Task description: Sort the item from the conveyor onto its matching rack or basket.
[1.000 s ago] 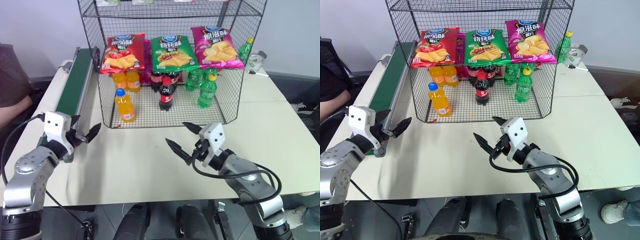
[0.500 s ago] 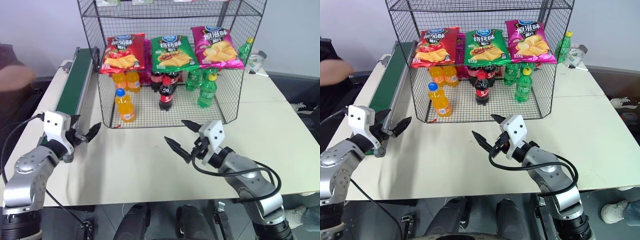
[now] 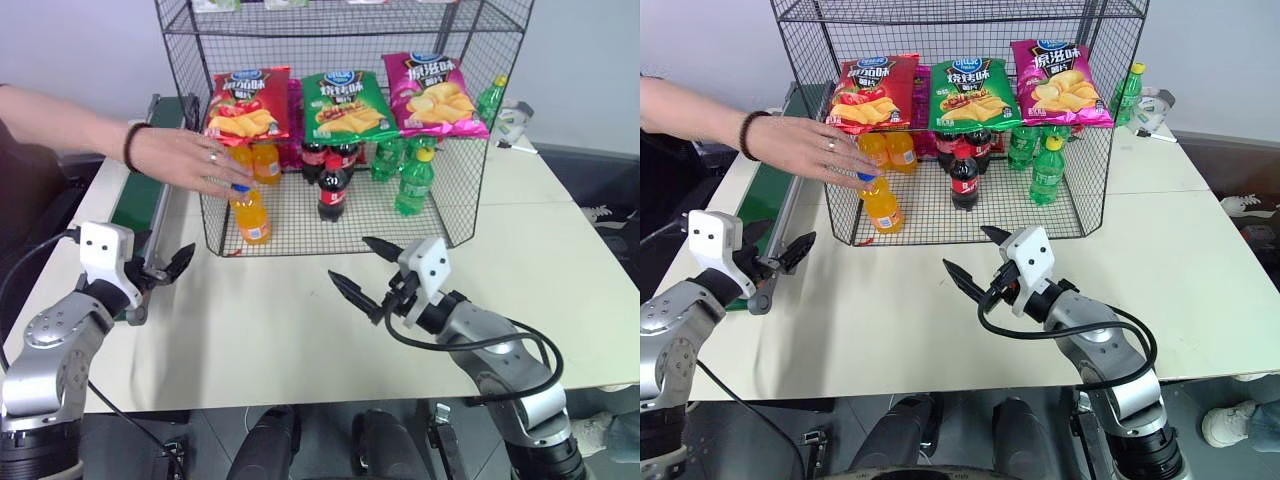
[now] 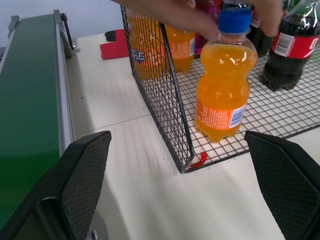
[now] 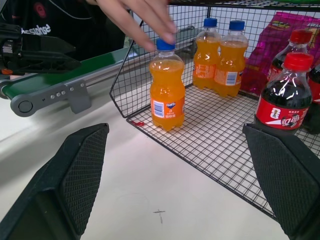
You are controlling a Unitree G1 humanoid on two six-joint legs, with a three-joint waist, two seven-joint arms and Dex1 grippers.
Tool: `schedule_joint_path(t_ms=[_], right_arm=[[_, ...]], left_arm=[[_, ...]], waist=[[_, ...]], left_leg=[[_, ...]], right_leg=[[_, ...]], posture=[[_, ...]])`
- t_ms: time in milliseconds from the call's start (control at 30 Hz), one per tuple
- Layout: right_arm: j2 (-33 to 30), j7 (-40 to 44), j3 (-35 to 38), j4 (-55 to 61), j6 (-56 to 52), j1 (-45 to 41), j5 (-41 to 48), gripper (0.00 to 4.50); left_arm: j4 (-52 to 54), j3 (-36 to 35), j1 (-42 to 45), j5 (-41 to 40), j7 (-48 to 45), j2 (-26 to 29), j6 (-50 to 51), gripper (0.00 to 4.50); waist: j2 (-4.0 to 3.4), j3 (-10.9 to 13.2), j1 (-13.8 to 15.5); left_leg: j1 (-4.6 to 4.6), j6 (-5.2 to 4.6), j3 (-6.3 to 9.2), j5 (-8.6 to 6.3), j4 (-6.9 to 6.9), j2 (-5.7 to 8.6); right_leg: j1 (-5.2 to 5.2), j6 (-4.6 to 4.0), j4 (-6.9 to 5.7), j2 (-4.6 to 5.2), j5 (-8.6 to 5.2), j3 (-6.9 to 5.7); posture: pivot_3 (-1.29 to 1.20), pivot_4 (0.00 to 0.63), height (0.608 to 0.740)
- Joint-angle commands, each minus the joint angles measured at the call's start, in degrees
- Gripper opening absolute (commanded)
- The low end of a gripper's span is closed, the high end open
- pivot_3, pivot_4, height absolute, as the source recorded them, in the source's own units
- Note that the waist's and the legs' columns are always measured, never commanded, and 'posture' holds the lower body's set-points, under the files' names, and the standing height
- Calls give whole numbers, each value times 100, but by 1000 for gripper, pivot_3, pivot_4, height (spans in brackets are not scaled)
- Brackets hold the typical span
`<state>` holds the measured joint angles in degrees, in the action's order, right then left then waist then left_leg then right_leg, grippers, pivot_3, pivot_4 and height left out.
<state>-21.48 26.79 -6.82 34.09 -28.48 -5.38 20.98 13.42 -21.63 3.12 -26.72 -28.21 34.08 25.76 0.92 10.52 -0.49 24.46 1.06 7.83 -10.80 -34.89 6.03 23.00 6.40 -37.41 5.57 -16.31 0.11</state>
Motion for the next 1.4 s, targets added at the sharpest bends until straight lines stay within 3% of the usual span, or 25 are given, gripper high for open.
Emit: schedule_joint_path(t_ms=[33,700,1167,1400], right_arm=[[-47,-50,91,242,24,-22,-20,4500],[-179,-290,457,405,37,351,-34,4500],[-122,-64,347,243,133,271,-19,4500],[-22,-173,175,380,-37,163,-13,4500]], left_arm=[[46,-135,102,-11,24,-10,-140,4460],[-187,106,385,96,-116,-102,-164,4460],[-215,-600,321,272,1031,-405,-151,4460],[-394,-805,328,-71,965,-472,-117,4460]], waist=[[0,0,0],[0,0,1],[1,0,6],[1,-1,3]], left_leg=[[0,0,0,0,0,0],[0,0,-1,0,0,0],[0,0,0,0,0,0],[0,0,0,0,0,0]], right_leg=[[0,0,0,0,0,0],[0,2,0,0,1,0],[-1,14,0,0,7,-1],[-1,15,0,-1,8,-2]], posture=[[0,150,740],[0,150,740],[0,150,740],[0,150,740]])
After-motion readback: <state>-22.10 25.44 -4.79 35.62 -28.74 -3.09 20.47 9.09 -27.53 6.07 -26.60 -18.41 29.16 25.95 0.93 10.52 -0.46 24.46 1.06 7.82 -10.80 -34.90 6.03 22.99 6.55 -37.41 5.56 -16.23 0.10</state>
